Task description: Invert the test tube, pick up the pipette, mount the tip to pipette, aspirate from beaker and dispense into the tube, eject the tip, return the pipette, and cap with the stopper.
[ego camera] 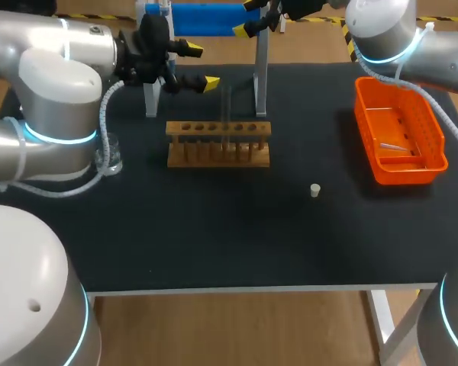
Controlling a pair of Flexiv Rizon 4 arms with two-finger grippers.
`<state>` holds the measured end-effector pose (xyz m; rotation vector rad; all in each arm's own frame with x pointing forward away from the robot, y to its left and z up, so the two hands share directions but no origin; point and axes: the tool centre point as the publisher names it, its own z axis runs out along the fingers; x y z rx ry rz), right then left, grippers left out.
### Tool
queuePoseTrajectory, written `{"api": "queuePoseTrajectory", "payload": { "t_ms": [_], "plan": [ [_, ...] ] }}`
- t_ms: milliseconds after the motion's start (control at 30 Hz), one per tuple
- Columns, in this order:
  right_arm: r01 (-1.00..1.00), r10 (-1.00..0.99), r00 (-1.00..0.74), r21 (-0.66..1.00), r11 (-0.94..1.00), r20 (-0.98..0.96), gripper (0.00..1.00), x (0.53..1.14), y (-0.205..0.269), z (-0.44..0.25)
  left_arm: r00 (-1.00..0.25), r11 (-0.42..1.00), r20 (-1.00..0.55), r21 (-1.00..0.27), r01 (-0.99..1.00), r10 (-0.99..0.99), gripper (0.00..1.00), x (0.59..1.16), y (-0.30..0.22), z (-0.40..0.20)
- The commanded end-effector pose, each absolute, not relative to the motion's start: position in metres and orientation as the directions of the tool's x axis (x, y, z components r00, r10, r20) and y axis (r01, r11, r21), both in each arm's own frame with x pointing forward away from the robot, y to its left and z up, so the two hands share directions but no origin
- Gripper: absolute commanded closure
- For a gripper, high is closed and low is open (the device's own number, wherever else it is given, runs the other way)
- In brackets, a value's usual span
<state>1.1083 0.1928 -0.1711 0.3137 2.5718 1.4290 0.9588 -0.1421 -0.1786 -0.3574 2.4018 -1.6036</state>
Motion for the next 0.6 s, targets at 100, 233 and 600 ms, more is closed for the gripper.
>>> {"api": "queuePoseTrajectory", "payload": {
  "t_ms": [100,233,600],
  "plan": [
    [0.097,0.268,-0.962,0.849,0.519,-0.054,0.00,1.109,0.192,-0.170,-0.982,0.394,0.006,-0.916,-0.081,-0.188,0.00,0.965,-0.147,-0.189],
    [0.097,0.268,-0.962,0.849,0.519,-0.054,0.00,1.109,0.192,-0.170,-0.983,0.402,0.012,-0.911,-0.087,-0.184,0.00,0.967,-0.148,-0.196],
    [0.097,0.268,-0.962,0.849,0.519,-0.054,0.00,1.109,0.192,-0.170,-0.982,0.410,0.008,-0.908,-0.086,-0.189,0.00,0.971,-0.157,-0.215]
  ]
}}
